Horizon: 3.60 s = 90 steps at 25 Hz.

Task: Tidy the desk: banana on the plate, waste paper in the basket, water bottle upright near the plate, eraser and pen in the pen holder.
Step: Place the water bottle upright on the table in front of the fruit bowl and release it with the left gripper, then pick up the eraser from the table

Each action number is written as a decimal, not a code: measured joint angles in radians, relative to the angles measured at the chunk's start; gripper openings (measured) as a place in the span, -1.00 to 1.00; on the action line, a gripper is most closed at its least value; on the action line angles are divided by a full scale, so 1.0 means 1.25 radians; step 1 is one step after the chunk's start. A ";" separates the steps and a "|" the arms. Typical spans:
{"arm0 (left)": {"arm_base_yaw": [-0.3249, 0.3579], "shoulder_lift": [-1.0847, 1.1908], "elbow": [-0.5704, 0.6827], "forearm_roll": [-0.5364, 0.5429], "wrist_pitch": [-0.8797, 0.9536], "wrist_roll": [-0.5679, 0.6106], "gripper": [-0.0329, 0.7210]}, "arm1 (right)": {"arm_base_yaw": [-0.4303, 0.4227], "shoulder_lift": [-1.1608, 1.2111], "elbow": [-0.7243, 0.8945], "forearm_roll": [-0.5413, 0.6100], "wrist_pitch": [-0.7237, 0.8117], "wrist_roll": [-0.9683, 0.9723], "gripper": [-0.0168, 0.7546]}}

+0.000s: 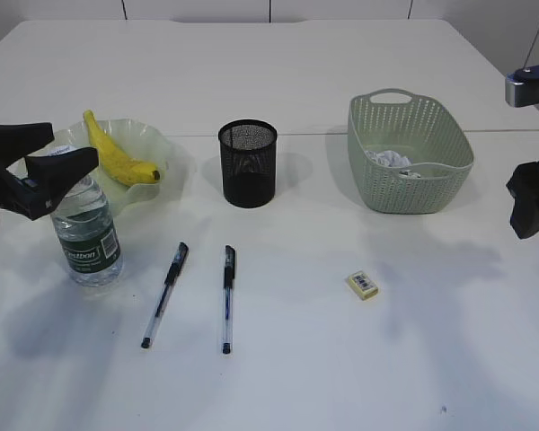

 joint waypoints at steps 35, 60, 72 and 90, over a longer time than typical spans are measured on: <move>0.000 -0.321 0.007 -0.374 0.634 -0.041 0.65 | 0.000 0.000 0.000 -0.014 0.011 0.000 0.52; 0.000 -0.422 -0.201 -0.785 1.591 0.264 0.40 | 0.062 0.000 -0.034 0.086 0.011 0.000 0.41; 0.000 -0.424 -0.201 -0.810 1.633 0.300 0.36 | 0.200 0.178 -0.230 0.065 0.051 0.012 0.40; 0.000 -0.424 -0.204 -0.838 1.664 0.302 0.35 | 0.237 0.400 -0.297 0.085 0.058 0.018 0.40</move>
